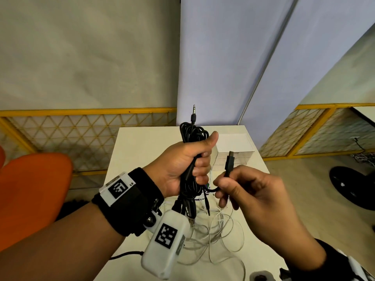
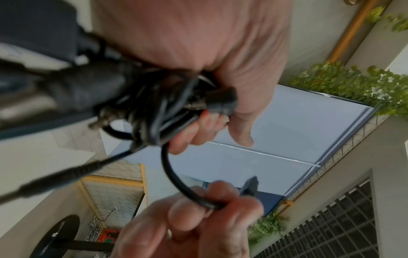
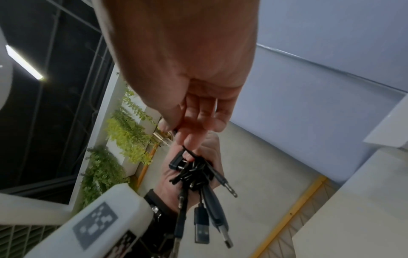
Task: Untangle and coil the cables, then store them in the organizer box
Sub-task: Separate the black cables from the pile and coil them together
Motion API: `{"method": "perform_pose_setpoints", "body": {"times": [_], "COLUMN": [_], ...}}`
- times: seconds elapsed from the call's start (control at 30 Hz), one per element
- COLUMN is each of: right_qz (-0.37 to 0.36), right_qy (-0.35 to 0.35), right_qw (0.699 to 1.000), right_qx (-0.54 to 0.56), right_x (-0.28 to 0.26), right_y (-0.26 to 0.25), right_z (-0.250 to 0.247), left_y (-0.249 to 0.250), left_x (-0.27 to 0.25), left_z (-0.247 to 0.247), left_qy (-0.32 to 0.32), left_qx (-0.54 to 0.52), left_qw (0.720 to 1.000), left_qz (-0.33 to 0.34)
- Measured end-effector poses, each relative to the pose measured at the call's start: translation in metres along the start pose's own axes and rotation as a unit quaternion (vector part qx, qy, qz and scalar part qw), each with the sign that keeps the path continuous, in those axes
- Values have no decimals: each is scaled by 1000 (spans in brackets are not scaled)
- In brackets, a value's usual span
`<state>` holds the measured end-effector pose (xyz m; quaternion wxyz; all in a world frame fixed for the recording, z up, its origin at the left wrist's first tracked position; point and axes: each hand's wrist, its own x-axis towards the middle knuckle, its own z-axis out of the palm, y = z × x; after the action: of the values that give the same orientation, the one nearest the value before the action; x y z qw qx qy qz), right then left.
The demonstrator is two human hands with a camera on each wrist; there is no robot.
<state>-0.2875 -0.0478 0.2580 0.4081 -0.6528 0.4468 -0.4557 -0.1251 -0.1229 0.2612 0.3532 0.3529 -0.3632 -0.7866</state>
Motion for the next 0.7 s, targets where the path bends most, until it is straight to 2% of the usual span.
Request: {"method": "perform_pose_setpoints", "body": {"times": [0.13, 0.43, 0.6, 0.7], "right_qz": [45, 79, 100, 95], "right_qy": [9, 19, -10, -10], "right_qw": [997, 992, 995, 995], "right_qx": [66, 99, 17, -39], "right_x": [6, 21, 27, 29], "right_y": [-1, -3, -8, -12], "right_z": [5, 15, 15, 15], "left_y": [-4, -11, -12, -15], "left_x": [-1, -4, -6, -8], "left_z": [1, 8, 5, 7], "left_qy": [9, 43, 26, 15], "left_qx": [24, 63, 116, 105], "left_qw": [1000, 997, 993, 994], "left_qz": [8, 6, 19, 19]}}
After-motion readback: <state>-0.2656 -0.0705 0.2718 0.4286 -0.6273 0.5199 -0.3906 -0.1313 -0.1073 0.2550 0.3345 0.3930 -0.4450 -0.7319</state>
